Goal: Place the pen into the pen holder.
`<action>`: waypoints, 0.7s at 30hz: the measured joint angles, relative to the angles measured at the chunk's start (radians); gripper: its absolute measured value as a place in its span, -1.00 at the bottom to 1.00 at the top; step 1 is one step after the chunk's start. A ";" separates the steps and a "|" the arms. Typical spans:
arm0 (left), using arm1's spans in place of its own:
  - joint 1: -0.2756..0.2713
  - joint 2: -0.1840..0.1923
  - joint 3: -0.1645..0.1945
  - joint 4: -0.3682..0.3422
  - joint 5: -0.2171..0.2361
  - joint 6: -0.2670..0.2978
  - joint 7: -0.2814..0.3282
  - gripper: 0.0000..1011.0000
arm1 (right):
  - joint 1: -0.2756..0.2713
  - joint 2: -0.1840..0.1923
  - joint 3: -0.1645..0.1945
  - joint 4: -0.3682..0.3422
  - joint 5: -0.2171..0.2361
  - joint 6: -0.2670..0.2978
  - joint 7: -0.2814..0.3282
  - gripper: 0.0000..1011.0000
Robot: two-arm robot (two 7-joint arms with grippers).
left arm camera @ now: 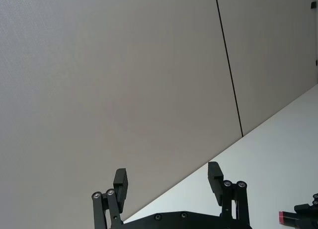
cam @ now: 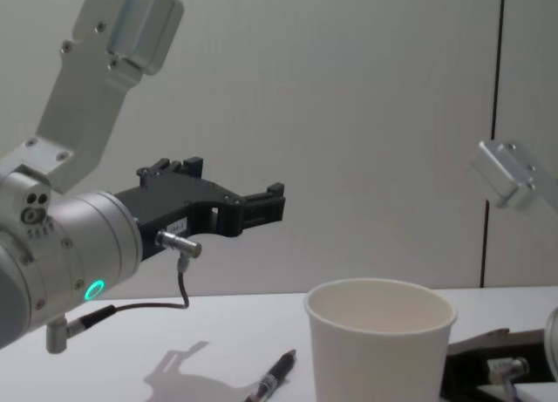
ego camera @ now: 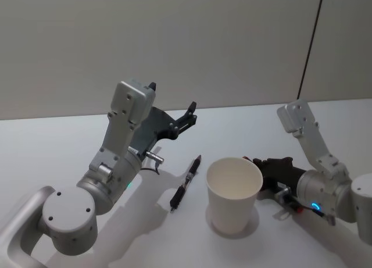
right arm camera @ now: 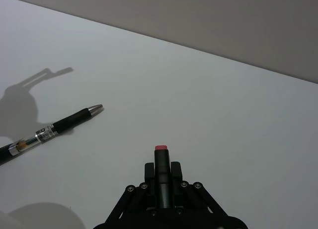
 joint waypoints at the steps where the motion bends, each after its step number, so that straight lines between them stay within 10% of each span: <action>1: 0.000 0.000 0.000 0.000 0.000 0.000 0.000 0.99 | 0.000 0.000 0.000 0.000 0.000 0.000 0.000 -0.65; 21: 0.000 0.000 0.000 0.000 0.000 0.000 0.000 0.99 | 0.001 -0.017 -0.005 0.011 0.020 -0.166 -0.030 -0.65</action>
